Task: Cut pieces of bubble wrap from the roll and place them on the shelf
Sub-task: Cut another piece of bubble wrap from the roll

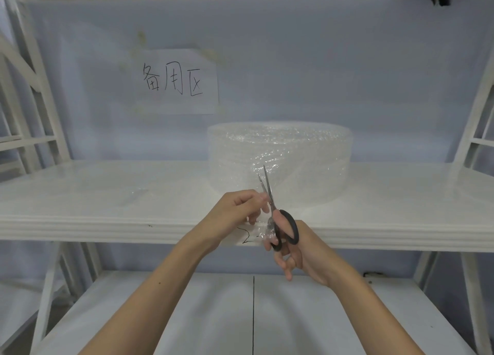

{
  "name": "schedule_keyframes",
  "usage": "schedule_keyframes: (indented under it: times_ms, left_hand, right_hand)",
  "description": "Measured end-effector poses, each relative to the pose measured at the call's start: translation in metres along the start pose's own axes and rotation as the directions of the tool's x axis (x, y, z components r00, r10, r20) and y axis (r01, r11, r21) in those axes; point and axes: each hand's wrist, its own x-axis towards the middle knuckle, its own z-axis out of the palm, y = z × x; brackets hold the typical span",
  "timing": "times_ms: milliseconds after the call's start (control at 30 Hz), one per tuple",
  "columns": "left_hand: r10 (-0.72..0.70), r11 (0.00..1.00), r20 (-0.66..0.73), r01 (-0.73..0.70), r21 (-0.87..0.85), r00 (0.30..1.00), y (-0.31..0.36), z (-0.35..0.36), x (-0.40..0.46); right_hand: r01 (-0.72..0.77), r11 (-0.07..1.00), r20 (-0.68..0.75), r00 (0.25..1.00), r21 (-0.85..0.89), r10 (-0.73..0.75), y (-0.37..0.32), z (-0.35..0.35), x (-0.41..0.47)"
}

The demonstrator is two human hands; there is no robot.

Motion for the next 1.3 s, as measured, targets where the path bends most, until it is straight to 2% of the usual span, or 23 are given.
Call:
schedule_keyframes:
  times_ms: [133, 333, 600, 867, 1000, 1300]
  left_hand:
    - [-0.063, 0.997, -0.060, 0.060, -0.046, 0.996, 0.001, 0.003, 0.003]
    - [-0.017, 0.998, -0.144, 0.008, -0.061, 0.989, -0.001, 0.005, 0.005]
    - [-0.017, 0.998, -0.147, 0.007, -0.070, 0.989, -0.001, 0.005, 0.004]
    - [-0.180, 0.978, -0.187, 0.155, -0.139, 0.966, 0.004, 0.006, 0.011]
    - [-0.159, 0.985, -0.158, 0.146, -0.094, 0.975, 0.001, 0.005, 0.012]
    - [-0.071, 0.992, -0.187, 0.049, -0.119, 0.980, -0.001, 0.005, 0.009]
  right_hand:
    - [-0.003, 1.000, 0.011, 1.000, -0.006, 0.004, 0.000, -0.001, -0.001]
    - [-0.024, 0.999, -0.016, 1.000, -0.035, 0.024, 0.000, 0.002, 0.001]
    - [-0.036, 0.998, -0.041, 0.999, -0.051, 0.034, 0.002, 0.005, 0.002]
    - [-0.035, 0.998, -0.042, 0.999, -0.050, 0.033, 0.002, 0.004, 0.002]
    - [-0.035, 0.998, -0.042, 0.999, -0.050, 0.033, 0.003, 0.004, 0.001]
    - [-0.030, 0.998, -0.062, 0.998, -0.055, 0.027, 0.000, 0.007, 0.001]
